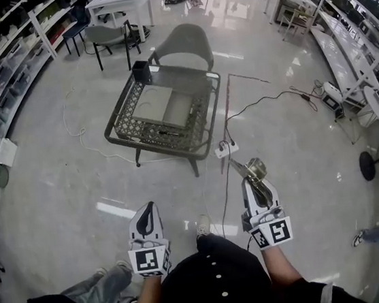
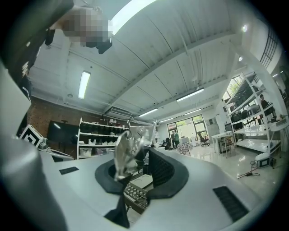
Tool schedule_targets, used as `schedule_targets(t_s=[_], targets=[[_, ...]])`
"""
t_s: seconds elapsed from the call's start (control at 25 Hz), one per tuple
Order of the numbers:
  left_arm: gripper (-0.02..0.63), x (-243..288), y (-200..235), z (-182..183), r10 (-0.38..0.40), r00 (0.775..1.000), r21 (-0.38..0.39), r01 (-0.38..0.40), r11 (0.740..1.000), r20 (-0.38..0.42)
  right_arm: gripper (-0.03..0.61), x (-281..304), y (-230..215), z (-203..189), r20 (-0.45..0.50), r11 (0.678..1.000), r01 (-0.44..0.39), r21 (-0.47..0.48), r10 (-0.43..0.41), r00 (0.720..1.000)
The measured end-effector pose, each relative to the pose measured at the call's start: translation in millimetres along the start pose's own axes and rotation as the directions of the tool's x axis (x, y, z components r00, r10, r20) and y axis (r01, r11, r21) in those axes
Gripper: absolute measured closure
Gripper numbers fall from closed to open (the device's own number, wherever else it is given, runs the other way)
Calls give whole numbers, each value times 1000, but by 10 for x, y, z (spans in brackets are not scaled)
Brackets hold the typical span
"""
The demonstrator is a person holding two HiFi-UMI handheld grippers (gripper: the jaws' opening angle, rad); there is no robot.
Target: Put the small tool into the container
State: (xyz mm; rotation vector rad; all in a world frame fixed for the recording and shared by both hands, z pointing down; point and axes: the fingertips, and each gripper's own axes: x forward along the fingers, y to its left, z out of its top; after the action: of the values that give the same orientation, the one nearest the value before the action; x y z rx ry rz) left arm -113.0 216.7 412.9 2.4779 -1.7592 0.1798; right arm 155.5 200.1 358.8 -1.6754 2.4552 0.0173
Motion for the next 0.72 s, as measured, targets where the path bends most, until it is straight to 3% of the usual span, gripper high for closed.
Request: schedule_targets(t_s=[0.72], targets=[[589, 412, 31, 62, 50, 999, 18, -50, 999, 9, 486, 435, -261, -102, 15, 998, -55, 17, 55, 998]])
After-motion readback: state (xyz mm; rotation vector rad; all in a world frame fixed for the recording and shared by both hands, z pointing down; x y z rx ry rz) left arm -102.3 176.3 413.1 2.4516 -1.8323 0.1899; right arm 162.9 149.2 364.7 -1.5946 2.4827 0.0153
